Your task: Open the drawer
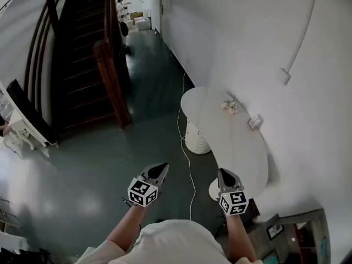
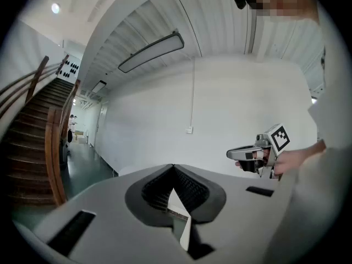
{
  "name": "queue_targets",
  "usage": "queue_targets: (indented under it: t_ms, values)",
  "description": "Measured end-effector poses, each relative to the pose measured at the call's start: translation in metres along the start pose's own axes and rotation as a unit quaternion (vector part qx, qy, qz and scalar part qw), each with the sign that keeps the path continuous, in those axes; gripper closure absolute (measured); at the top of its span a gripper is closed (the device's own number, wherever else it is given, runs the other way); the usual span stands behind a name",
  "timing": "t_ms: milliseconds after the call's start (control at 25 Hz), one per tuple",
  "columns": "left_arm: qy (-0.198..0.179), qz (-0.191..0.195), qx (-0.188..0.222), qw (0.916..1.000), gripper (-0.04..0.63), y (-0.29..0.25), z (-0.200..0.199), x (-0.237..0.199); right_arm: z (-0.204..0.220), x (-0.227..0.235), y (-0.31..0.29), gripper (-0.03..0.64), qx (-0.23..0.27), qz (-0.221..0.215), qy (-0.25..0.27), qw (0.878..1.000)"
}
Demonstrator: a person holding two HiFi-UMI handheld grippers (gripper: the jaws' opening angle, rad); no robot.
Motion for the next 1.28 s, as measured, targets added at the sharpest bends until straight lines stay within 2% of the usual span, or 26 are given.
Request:
queue_targets:
  t_ms: [800, 1280]
  values:
    - [-0.009, -0.004, -0.017, 0.9998, 0.589, -0.018, 0.009, 0.030, 0.006, 0.021, 0.009, 0.606, 0.013, -0.024, -0.019, 0.999]
    - [-0.005, -0.010, -0.025, 0.9996, 0.589, -0.045, 0.020, 0.064, 0.031, 0.063, 0.026, 0.606, -0.008, -0.030, -0.026, 0.999]
Point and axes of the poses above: the fingertips, and each gripper's own axes: y backward along the fingers, x to its right, z out of its underside, the point moved 1 cm from there along y, backward along the fingers, and after that the axes turned 10 degrees about -z, right-handed, at the moved point
